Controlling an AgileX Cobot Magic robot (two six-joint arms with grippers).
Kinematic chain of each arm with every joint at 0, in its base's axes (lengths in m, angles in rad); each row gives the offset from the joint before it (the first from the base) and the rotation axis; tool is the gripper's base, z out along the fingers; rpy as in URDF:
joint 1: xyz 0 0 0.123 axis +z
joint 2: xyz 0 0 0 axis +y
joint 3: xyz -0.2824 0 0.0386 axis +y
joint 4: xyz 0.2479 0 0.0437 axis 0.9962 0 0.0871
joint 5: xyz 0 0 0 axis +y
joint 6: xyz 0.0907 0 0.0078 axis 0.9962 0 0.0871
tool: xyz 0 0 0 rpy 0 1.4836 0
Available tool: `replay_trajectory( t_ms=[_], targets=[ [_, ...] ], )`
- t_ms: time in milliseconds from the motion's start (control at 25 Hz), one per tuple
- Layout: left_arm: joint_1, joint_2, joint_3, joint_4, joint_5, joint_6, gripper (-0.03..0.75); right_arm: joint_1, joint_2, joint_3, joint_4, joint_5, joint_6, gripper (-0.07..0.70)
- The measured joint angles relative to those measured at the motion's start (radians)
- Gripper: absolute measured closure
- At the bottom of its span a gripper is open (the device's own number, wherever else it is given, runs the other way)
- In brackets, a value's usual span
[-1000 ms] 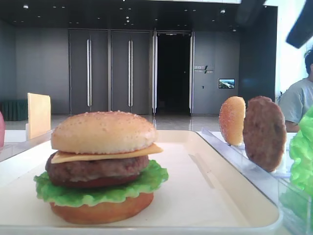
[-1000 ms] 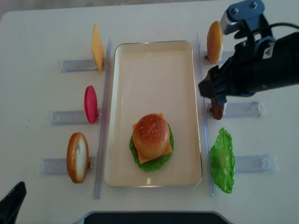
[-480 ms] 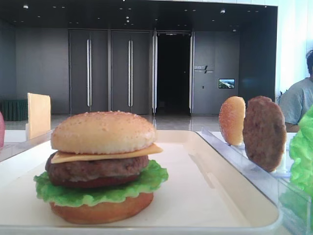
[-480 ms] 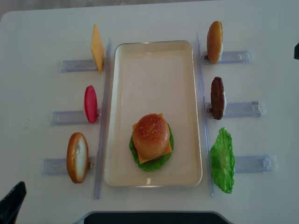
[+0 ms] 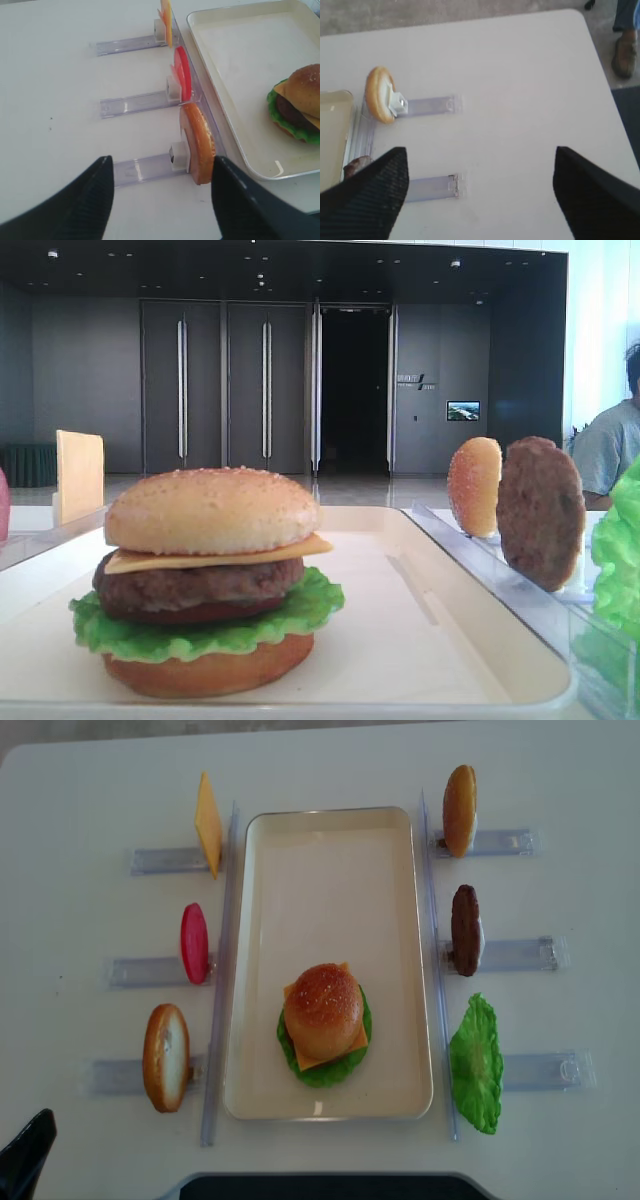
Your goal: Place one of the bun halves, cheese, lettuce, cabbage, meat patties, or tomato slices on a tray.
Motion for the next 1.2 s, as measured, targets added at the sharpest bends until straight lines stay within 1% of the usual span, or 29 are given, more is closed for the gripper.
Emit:
replay_trajectory(
  t_ms=[160,400,560,760,920,1040,1200],
  targets=[
    [0.000,0.000,0.000,0.000,0.000,0.000,0.244,0.002,-0.172,0.000,-0.020,0.002,-0.009,0.044],
    [0.000,0.000,0.000,0.000,0.000,0.000,0.244,0.002,-0.343,0.000,-0.030,0.075,-0.011,0.044],
    [0.000,0.000,0.000,0.000,0.000,0.000,0.244,0.002,-0.441,0.000,-0.030,0.149,-0.011,0.044],
    [0.000,0.000,0.000,0.000,0.000,0.000,0.244,0.002,-0.546,0.000,-0.030,0.261,0.006,0.044],
    [0.000,0.000,0.000,0.000,0.000,0.000,0.244,0.002,-0.633,0.000,-0.029,0.315,0.032,0.044],
    [0.000,0.000,0.000,0.000,0.000,0.000,0.244,0.002,-0.699,0.005,-0.029,0.324,0.036,0.044],
    [0.000,0.000,0.000,0.000,0.000,0.000,0.244,0.002,-0.785,0.045,-0.049,0.324,0.049,0.044]
  ],
)
